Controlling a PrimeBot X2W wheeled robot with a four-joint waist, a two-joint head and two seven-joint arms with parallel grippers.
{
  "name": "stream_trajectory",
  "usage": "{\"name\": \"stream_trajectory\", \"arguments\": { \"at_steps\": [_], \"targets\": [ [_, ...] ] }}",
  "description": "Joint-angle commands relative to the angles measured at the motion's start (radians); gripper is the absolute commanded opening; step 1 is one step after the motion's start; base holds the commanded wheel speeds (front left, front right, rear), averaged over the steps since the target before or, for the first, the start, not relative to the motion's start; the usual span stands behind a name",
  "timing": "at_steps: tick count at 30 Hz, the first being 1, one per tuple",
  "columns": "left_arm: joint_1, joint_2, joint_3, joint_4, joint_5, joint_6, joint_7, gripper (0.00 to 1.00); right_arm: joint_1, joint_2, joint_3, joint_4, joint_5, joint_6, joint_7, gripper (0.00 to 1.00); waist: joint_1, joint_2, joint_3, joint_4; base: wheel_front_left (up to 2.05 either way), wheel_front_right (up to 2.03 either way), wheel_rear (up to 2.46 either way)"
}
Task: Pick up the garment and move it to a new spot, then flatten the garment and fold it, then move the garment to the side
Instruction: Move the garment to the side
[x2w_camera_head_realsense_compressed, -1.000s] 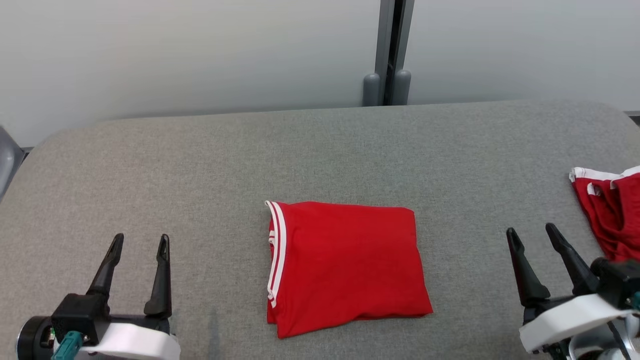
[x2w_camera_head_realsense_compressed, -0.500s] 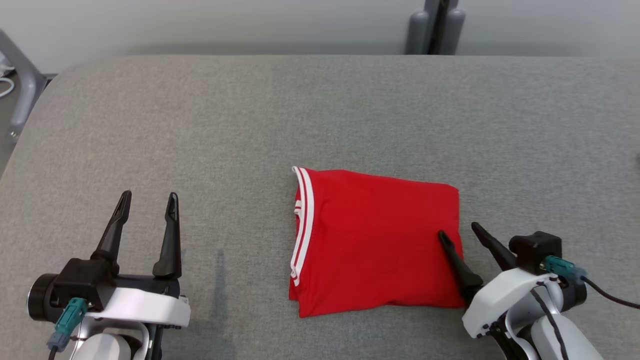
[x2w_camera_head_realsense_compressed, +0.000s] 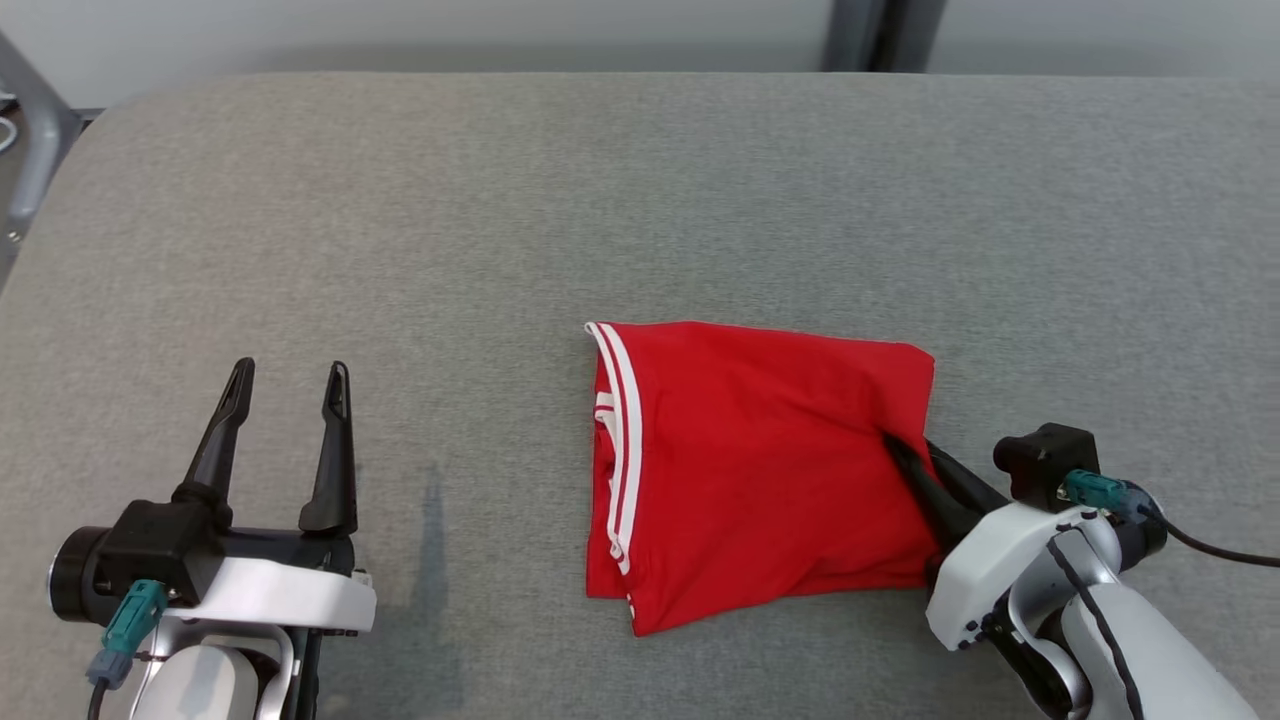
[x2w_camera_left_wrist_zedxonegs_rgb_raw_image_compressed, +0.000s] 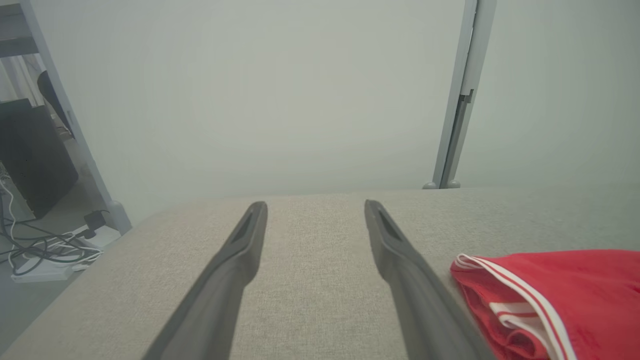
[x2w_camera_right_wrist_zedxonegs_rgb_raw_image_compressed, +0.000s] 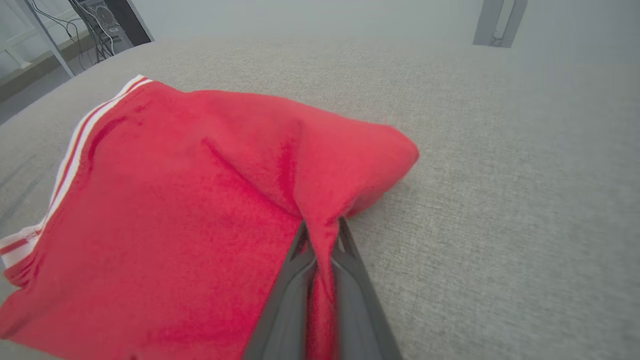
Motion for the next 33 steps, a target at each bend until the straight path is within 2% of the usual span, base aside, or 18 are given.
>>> {"name": "stream_trajectory", "arguments": {
  "at_steps": [1, 11, 16, 23, 33],
  "targets": [
    [-0.011, 0.006, 0.004, -0.005, 0.002, -0.003, -0.007, 1.00, 0.004, -0.023, 0.007, -0.015, -0.011, -0.001, -0.006, 0.00, 0.0000, 0.0000, -0.001, -0.025, 0.00, 0.00, 0.00],
    [-0.002, 0.038, 0.001, -0.072, 0.022, 0.005, 0.008, 1.00, 0.029, -0.176, 0.048, -0.178, -0.055, -0.001, 0.023, 0.00, 0.0000, 0.0000, 0.036, -0.234, 0.00, 0.00, 0.00],
    [-0.010, 0.081, 0.014, -0.128, 0.037, 0.007, 0.039, 1.00, -0.061, -0.204, 0.090, -0.203, -0.045, -0.001, 0.012, 0.00, 0.0000, 0.0000, 0.085, -0.358, 0.00, 0.00, 0.00],
    [-0.054, 0.136, 0.012, -0.209, 0.060, -0.004, 0.096, 1.00, -0.259, -0.211, 0.130, -0.111, -0.012, -0.001, -0.081, 0.00, 0.0000, 0.0000, 0.170, -0.467, 0.00, 0.00, 0.00],
    [-0.118, 0.201, 0.010, -0.321, 0.085, -0.024, 0.178, 1.00, -0.473, -0.291, 0.078, 0.099, 0.030, -0.001, -0.205, 0.00, 0.0000, 0.0000, 0.281, -0.533, 0.00, 0.00, 0.00]
  ]
}}
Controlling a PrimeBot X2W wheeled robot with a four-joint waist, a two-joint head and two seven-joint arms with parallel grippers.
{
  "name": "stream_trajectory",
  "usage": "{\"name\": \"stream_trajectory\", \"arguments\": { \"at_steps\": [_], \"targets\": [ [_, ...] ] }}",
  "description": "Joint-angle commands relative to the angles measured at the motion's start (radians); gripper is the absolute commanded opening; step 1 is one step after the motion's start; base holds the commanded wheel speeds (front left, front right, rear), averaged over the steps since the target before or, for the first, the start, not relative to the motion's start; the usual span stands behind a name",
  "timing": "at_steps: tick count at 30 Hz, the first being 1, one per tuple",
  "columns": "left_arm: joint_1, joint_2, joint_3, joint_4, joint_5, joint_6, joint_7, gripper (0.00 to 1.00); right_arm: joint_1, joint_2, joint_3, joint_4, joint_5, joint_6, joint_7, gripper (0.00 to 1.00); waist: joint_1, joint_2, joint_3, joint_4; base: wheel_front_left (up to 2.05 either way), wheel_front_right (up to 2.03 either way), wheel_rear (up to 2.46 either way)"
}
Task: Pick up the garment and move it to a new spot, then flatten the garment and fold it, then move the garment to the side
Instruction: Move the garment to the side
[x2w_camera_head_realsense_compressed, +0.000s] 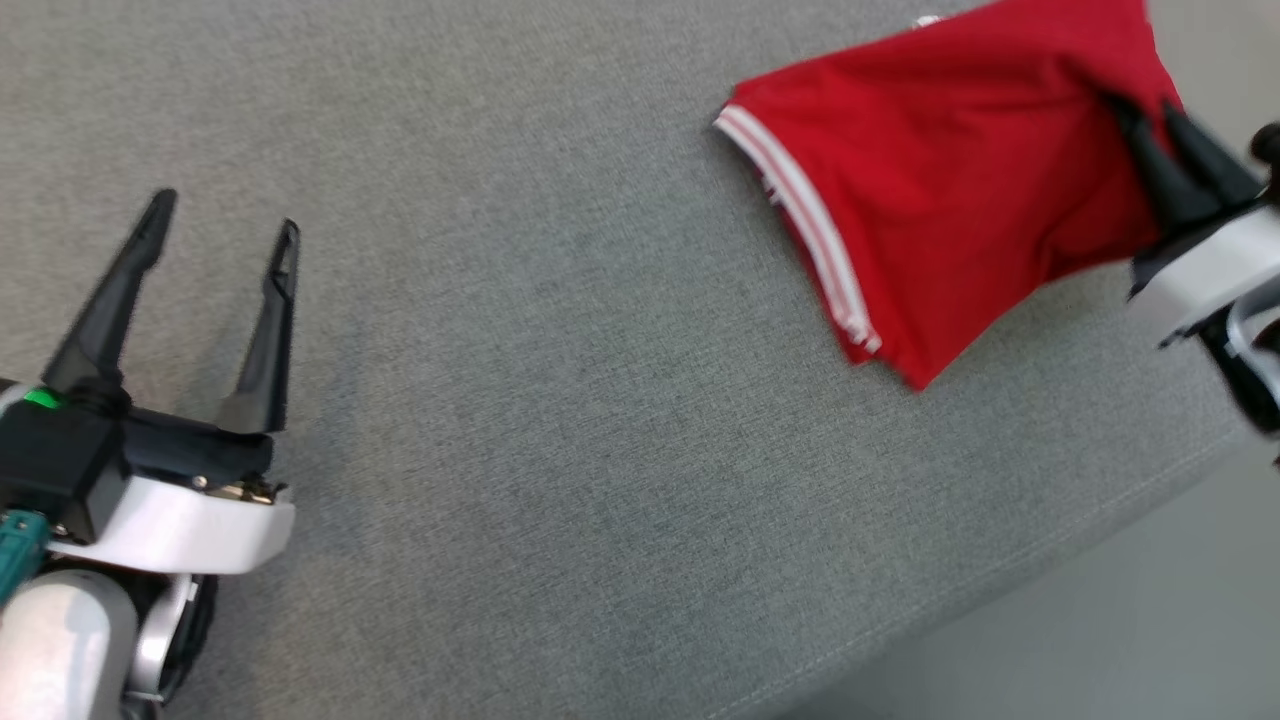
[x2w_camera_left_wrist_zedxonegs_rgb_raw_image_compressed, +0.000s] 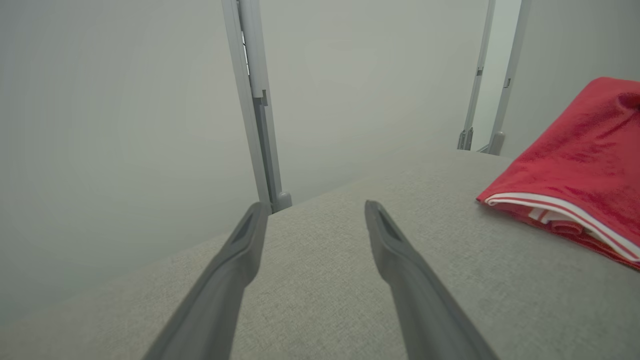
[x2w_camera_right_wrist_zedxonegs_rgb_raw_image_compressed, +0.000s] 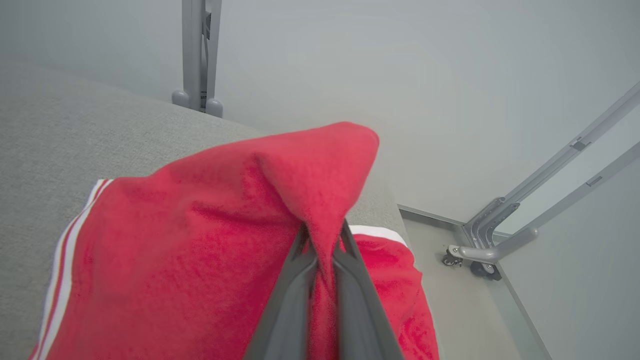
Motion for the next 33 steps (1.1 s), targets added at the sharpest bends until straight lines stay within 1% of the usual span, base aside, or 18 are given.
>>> {"name": "stream_trajectory", "arguments": {
  "at_steps": [1, 5, 7, 8, 11, 14, 15, 16, 18, 19, 22, 25, 26, 27, 29, 30, 33],
  "targets": [
    [-0.023, 0.020, 0.013, -0.016, 0.007, -0.003, 0.010, 1.00, -0.042, -0.013, -0.012, 0.020, 0.011, -0.001, -0.014, 0.00, 0.0000, 0.0000, 0.050, -0.036, 0.00, 0.00, 0.00],
    [-0.040, 0.059, 0.026, -0.055, 0.013, -0.011, 0.050, 1.00, -0.129, -0.027, -0.040, 0.096, 0.021, -0.001, -0.036, 0.00, 0.0000, 0.0000, 0.098, -0.061, 0.00, 0.00, 0.00],
    [-0.043, 0.065, 0.029, -0.065, 0.015, -0.013, 0.057, 1.00, -0.148, -0.029, -0.049, 0.113, 0.024, -0.001, -0.040, 0.00, 0.0000, 0.0000, 0.109, -0.063, 0.00, 0.00, 0.00],
    [-0.055, 0.077, 0.030, -0.080, 0.020, -0.017, 0.070, 1.00, -0.179, -0.042, -0.062, 0.151, 0.017, -0.001, -0.047, 0.00, 0.0000, 0.0000, 0.131, -0.062, 0.00, 0.00, 0.00],
    [-0.072, 0.091, 0.031, -0.099, 0.022, -0.020, 0.082, 1.00, -0.217, -0.068, -0.079, 0.198, 0.007, -0.001, -0.053, 0.00, 0.0000, 0.0000, 0.158, -0.057, 0.00, 0.00, 0.00],
    [-0.078, 0.097, 0.029, -0.109, 0.028, -0.021, 0.087, 1.00, -0.233, -0.061, -0.066, 0.249, -0.010, -0.001, -0.056, 0.00, 0.0000, 0.0000, 0.175, -0.054, 0.00, 0.00, 0.00],
    [-0.078, 0.097, 0.027, -0.110, 0.028, -0.021, 0.088, 1.00, -0.243, -0.055, -0.074, 0.267, -0.007, -0.001, -0.057, 0.40, 0.0000, 0.0000, 0.178, -0.053, 0.00, 0.00, 0.00],
    [-0.080, 0.098, 0.027, -0.110, 0.027, -0.021, 0.089, 1.00, -0.250, -0.054, -0.087, 0.290, -0.009, -0.001, -0.058, 1.00, 0.0000, 0.0000, 0.181, -0.051, 0.00, 0.00, 0.00],
    [-0.085, 0.097, 0.025, -0.109, 0.025, -0.021, 0.089, 1.00, -0.264, -0.039, -0.125, 0.337, -0.017, -0.001, -0.061, 1.00, 0.0000, 0.0000, 0.185, -0.049, 0.00, 0.00, 0.00],
    [-0.091, 0.095, 0.022, -0.105, 0.022, -0.021, 0.087, 1.00, -0.265, -0.015, -0.161, 0.364, -0.037, -0.001, -0.061, 1.00, 0.0000, 0.0000, 0.185, -0.045, 0.00, 0.00, 0.00],
    [-0.099, 0.089, 0.016, -0.094, 0.018, -0.021, 0.079, 1.00, -0.246, 0.002, -0.250, 0.347, -0.060, -0.001, -0.062, 1.00, 0.0000, 0.0000, 0.177, -0.038, 0.00, 0.00, 0.00],
    [-0.095, 0.080, 0.010, -0.072, 0.013, -0.014, 0.066, 1.00, -0.194, 0.051, -0.347, 0.270, -0.079, -0.001, -0.061, 1.00, 0.0000, 0.0000, 0.150, -0.031, 0.00, 0.00, 0.00],
    [-0.084, 0.070, 0.009, -0.056, 0.008, -0.009, 0.053, 1.00, -0.149, 0.085, -0.404, 0.212, -0.098, -0.001, -0.061, 1.00, 0.0000, 0.0000, 0.125, -0.025, 0.00, 0.00, 0.00],
    [-0.077, 0.061, 0.007, -0.046, 0.003, -0.006, 0.045, 1.00, -0.125, 0.106, -0.432, 0.180, -0.101, -0.001, -0.061, 1.00, 0.0000, 0.0000, 0.109, -0.021, 0.00, 0.00, 0.00],
    [-0.068, 0.046, 0.003, -0.027, -0.004, 0.002, 0.031, 1.00, -0.073, 0.139, -0.475, 0.120, -0.119, -0.001, -0.062, 1.00, 0.0000, 0.0000, 0.078, -0.008, 0.00, 0.00, 0.00],
    [-0.057, 0.031, 0.007, -0.012, -0.013, 0.014, 0.018, 1.00, -0.020, 0.179, -0.501, 0.063, -0.140, -0.001, -0.061, 1.00, 0.0000, 0.0000, 0.050, 0.005, 0.00, 0.00, 0.00],
    [-0.026, 0.008, 0.016, 0.014, -0.031, 0.034, -0.007, 1.00, 0.053, 0.236, -0.514, -0.015, -0.156, -0.001, -0.061, 1.00, 0.0000, 0.0000, 0.004, 0.026, 0.00, 0.00, 0.00]
  ]
}}
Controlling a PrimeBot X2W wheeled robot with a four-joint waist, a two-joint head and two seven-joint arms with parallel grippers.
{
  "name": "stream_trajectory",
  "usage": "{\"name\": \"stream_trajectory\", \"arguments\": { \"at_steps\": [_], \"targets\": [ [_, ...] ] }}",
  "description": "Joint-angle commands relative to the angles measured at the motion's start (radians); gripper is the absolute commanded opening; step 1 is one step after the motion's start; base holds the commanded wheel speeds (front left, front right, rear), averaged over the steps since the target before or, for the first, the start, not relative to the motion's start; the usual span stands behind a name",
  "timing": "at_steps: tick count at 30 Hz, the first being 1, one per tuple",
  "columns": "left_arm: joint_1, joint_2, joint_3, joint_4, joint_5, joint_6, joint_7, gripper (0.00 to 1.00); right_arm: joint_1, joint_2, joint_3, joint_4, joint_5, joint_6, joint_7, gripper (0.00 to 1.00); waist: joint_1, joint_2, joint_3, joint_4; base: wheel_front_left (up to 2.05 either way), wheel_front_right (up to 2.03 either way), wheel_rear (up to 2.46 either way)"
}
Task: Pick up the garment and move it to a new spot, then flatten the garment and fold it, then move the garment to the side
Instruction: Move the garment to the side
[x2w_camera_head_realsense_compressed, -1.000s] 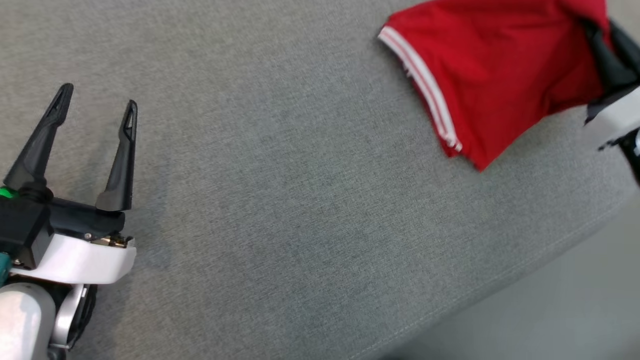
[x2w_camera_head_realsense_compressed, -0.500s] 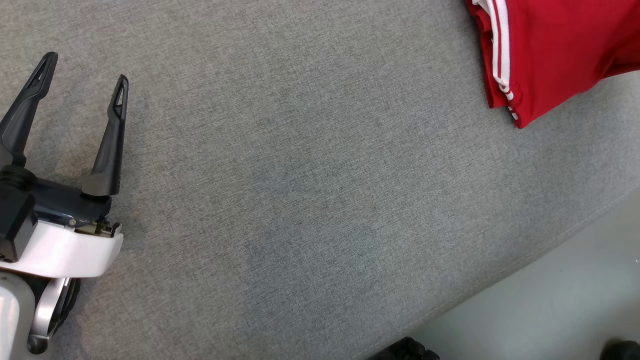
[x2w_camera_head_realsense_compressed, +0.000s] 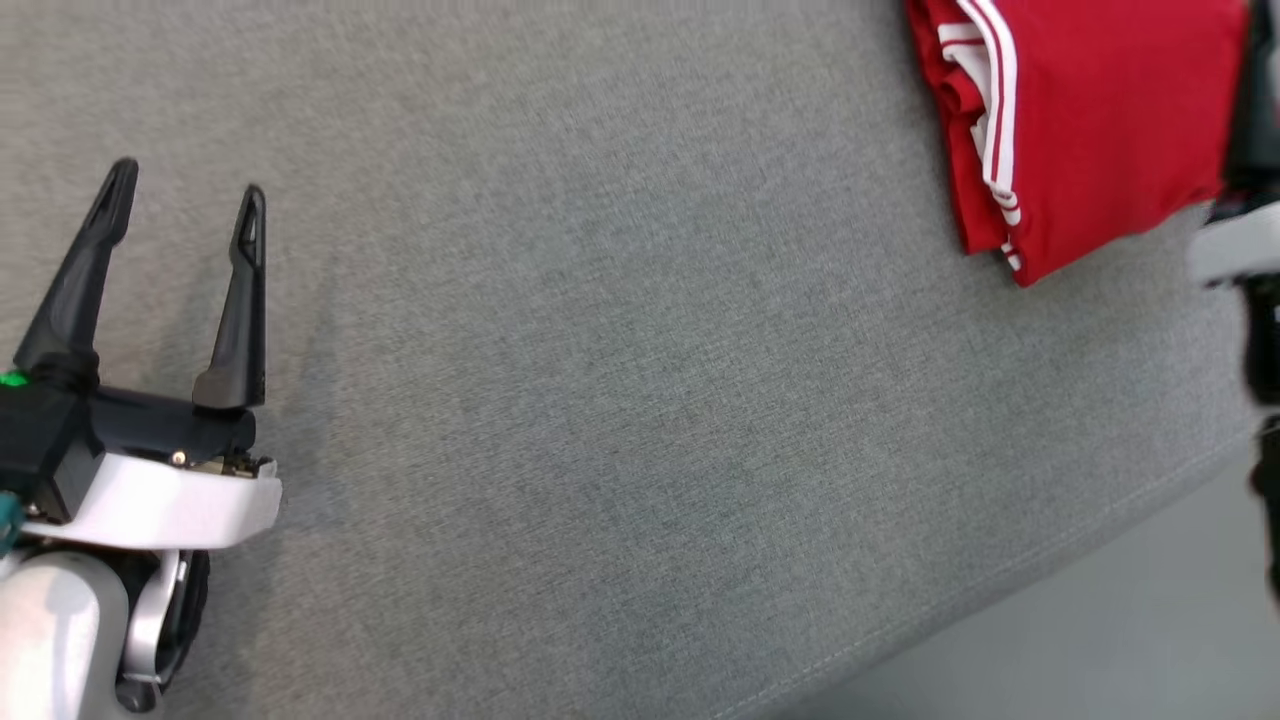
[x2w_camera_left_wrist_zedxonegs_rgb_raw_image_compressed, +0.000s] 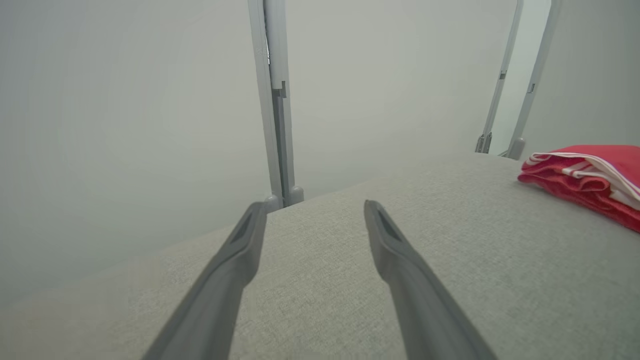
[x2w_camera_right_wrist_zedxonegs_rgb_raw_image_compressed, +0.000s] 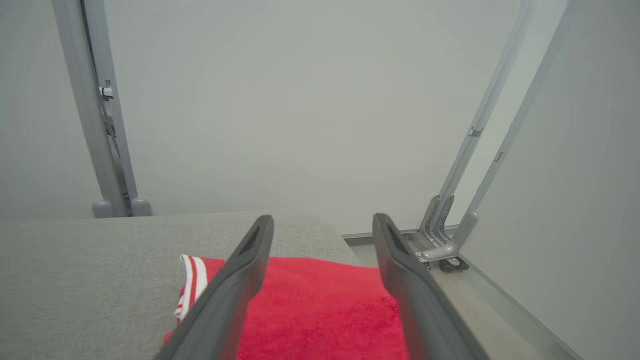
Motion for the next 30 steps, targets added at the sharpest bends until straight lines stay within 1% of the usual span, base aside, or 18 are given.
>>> {"name": "stream_trajectory", "arguments": {
  "at_steps": [1, 4, 7, 12, 21, 30],
  "targets": [
    [0.026, -0.011, 0.010, 0.014, -0.014, 0.016, -0.016, 1.00, 0.045, 0.027, 0.000, -0.044, -0.010, -0.001, -0.004, 1.00, 0.0000, 0.0000, -0.058, 0.036, 0.00, 0.00, 0.00],
    [0.058, -0.031, 0.019, 0.033, -0.028, 0.036, -0.041, 1.00, 0.116, 0.076, 0.017, -0.116, -0.019, -0.001, -0.004, 1.00, 0.0000, 0.0000, -0.099, 0.068, 0.00, 0.00, 0.00],
    [0.086, -0.055, 0.025, 0.055, -0.042, 0.052, -0.066, 1.00, 0.182, 0.111, 0.046, -0.174, -0.028, -0.001, 0.002, 1.00, 0.0000, 0.0000, -0.137, 0.110, 0.00, 0.00, 0.00],
    [0.124, -0.086, 0.034, 0.084, -0.064, 0.073, -0.096, 1.00, 0.278, 0.148, 0.095, -0.260, -0.041, -0.001, 0.039, 1.00, 0.0000, 0.0000, -0.187, 0.177, 0.00, 0.00, 0.00],
    [0.194, -0.109, 0.048, 0.126, -0.081, 0.105, -0.118, 1.00, 0.402, 0.172, 0.115, -0.356, -0.060, -0.001, 0.115, 1.00, 0.0000, 0.0000, -0.267, 0.260, 0.00, 0.00, 0.00],
    [0.265, -0.123, 0.023, 0.158, -0.084, 0.116, -0.112, 1.00, 0.529, 0.190, 0.109, -0.413, -0.067, -0.001, 0.164, 1.00, 0.0000, 0.0000, -0.367, 0.301, 0.00, 0.00, 0.00]
  ]
}}
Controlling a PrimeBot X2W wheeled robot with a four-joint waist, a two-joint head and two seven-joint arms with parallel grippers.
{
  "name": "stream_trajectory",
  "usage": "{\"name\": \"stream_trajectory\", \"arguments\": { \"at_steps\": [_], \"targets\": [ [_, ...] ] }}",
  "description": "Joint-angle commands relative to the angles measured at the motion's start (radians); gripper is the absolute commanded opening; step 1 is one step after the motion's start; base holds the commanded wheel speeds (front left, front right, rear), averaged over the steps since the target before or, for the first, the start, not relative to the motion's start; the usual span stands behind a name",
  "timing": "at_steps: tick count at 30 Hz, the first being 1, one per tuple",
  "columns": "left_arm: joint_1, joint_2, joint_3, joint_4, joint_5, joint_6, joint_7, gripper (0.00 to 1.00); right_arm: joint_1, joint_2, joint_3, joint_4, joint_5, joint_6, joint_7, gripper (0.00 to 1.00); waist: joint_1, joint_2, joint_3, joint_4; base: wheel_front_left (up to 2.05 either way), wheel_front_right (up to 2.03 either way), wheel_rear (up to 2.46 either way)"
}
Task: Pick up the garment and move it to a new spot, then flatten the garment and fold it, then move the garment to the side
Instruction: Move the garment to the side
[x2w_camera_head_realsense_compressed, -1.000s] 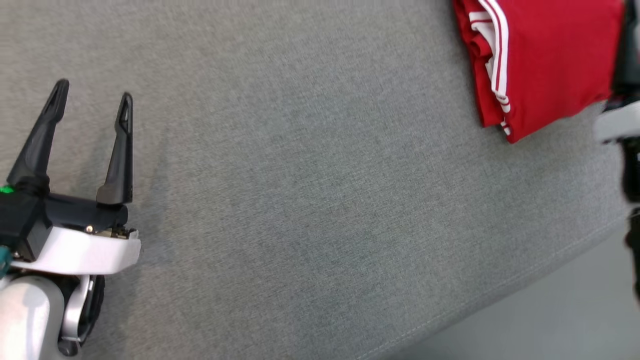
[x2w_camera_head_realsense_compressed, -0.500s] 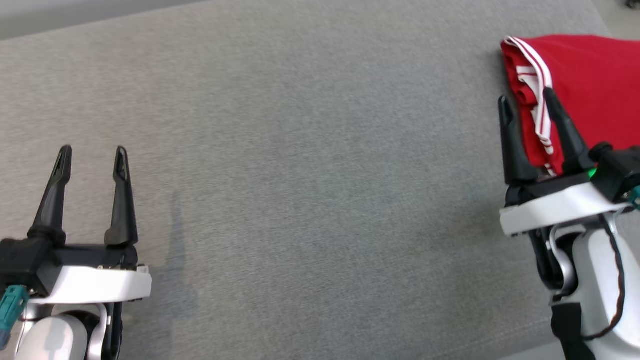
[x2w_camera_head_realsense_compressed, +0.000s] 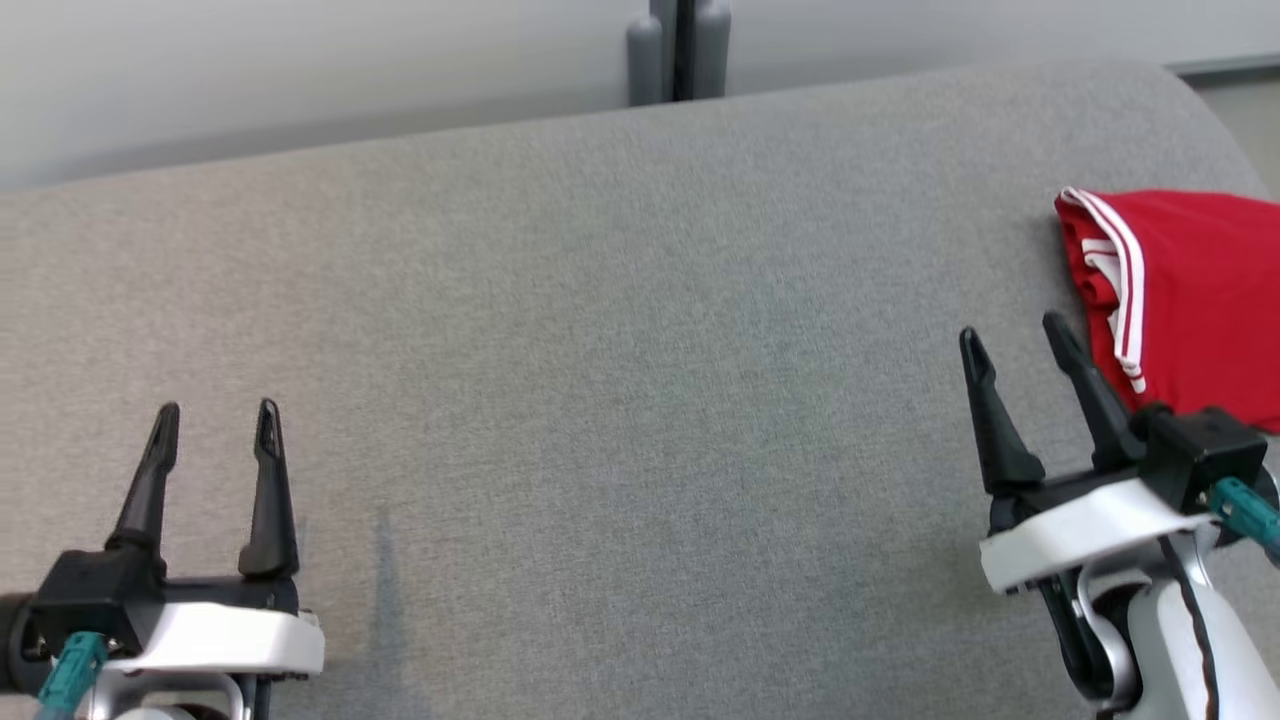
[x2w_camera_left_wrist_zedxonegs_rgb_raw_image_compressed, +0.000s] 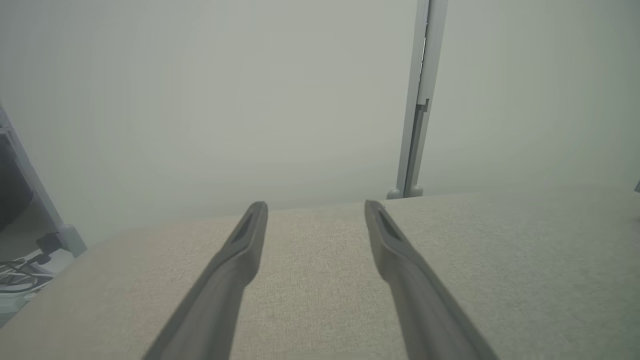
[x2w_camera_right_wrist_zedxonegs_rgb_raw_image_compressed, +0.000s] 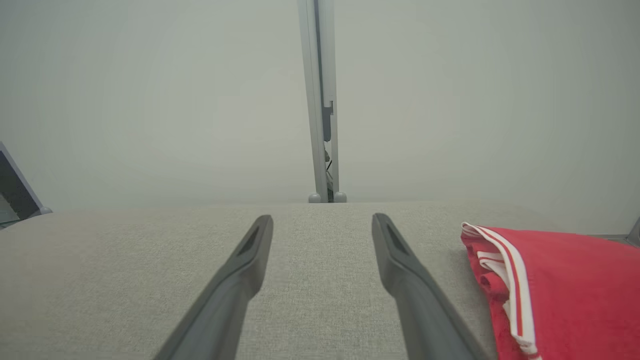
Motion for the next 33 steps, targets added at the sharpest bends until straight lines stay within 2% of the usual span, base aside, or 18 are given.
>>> {"name": "stream_trajectory", "arguments": {
  "at_steps": [1, 19, 33],
  "targets": [
    [0.013, 0.000, -0.001, 0.003, -0.003, 0.007, 0.001, 1.00, 0.023, -0.002, -0.006, -0.010, 0.000, -0.001, 0.006, 1.00, 0.0000, 0.0000, -0.034, 0.016, 0.00, 0.00, 0.00],
    [0.125, -0.014, -0.037, 0.028, -0.044, -0.003, 0.022, 1.00, 0.247, -0.002, -0.067, -0.115, -0.005, -0.001, 0.085, 1.00, 0.0000, 0.0000, -0.189, 0.053, 0.00, 0.00, 0.00],
    [0.130, 0.005, -0.044, 0.036, -0.047, 0.011, 0.064, 1.00, 0.292, 0.009, -0.087, -0.165, -0.009, -0.001, 0.107, 1.00, 0.0000, 0.0000, -0.206, 0.053, 0.00, 0.00, 0.00]
  ]
}}
